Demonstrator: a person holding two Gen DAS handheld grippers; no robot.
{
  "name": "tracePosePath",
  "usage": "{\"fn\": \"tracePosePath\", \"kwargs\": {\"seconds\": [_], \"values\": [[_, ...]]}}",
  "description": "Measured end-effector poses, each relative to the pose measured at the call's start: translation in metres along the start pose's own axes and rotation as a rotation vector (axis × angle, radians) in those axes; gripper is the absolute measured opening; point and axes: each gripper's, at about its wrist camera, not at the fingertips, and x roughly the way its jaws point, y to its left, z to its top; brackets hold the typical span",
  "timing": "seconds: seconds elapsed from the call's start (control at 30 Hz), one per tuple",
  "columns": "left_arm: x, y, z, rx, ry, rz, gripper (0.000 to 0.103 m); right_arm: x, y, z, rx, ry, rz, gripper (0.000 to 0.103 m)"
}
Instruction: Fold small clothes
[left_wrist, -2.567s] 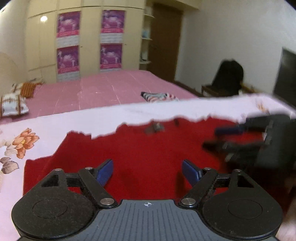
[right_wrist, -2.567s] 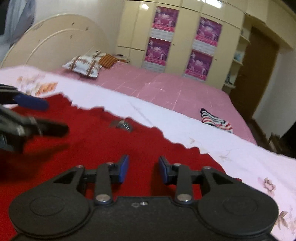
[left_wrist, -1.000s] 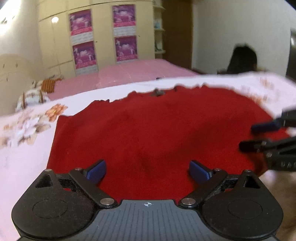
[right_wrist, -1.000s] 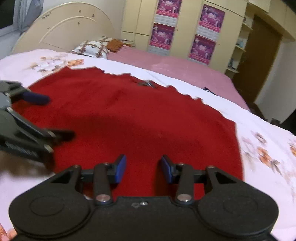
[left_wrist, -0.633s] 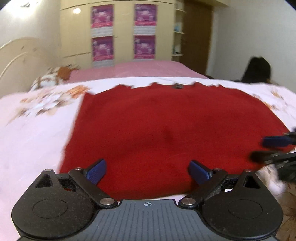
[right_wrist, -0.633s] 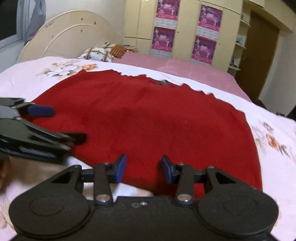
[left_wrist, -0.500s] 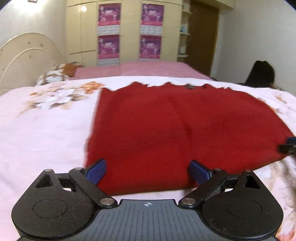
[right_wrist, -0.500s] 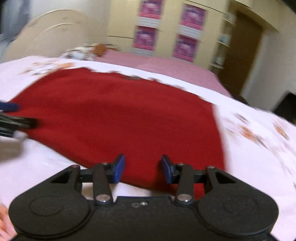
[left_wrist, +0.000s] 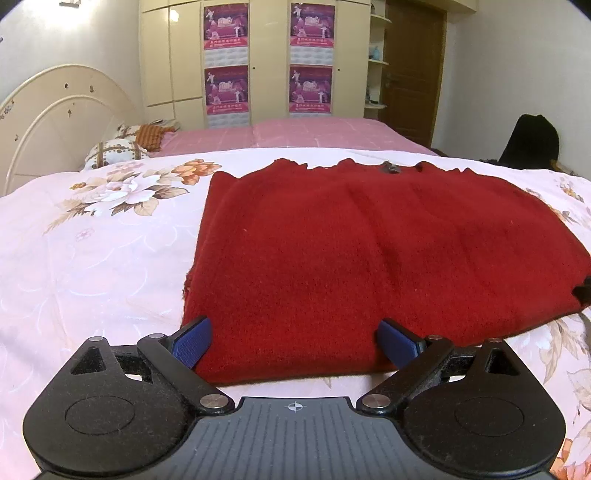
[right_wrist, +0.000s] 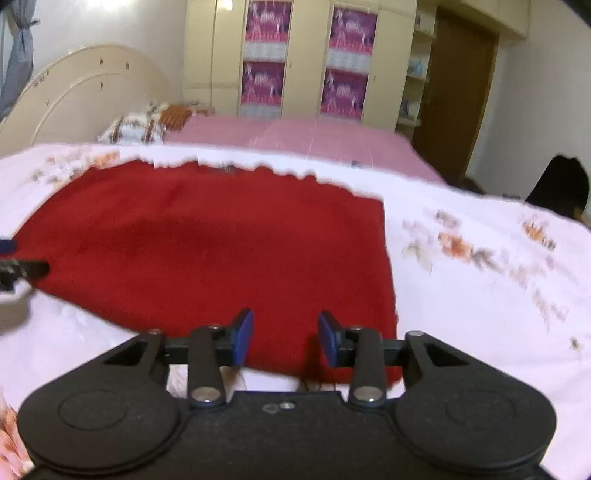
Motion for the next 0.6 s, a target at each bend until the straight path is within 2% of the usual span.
{"fn": "tracePosePath", "kwargs": {"seconds": [0.1, 0.2, 0.27, 0.37, 0.43, 0.53, 0.6], "values": [[0.001, -0.001, 0.0, 0.003, -0.001, 0.004, 0.096, -0.001, -0.007, 0.002, 0.032, 0.004, 0.014, 0.033], [0.001, -0.002, 0.0, 0.002, 0.0, 0.01, 0.096, -0.014, -0.002, 0.005, 0.026, -0.054, 0.019, 0.03], [0.002, -0.002, 0.0, 0.002, 0.003, 0.01, 0.096, -0.001, -0.002, -0.001, 0.017, 0.019, -0.001, 0.029], [-0.001, -0.002, 0.003, 0.001, 0.018, 0.012, 0.096, -0.003, -0.009, 0.001, 0.045, 0.021, 0.017, 0.03], [-0.008, -0.001, 0.005, -0.013, 0.025, 0.019, 0.096, -0.014, -0.011, 0.003, 0.071, -0.012, 0.029, 0.03], [-0.032, 0.007, 0.004, -0.081, -0.016, 0.034, 0.096, -0.029, -0.016, 0.002, 0.086, -0.056, 0.033, 0.032], [-0.047, 0.018, -0.003, -0.197, -0.03, 0.013, 0.095, -0.034, -0.016, 0.0, 0.084, -0.061, 0.036, 0.032]]}}
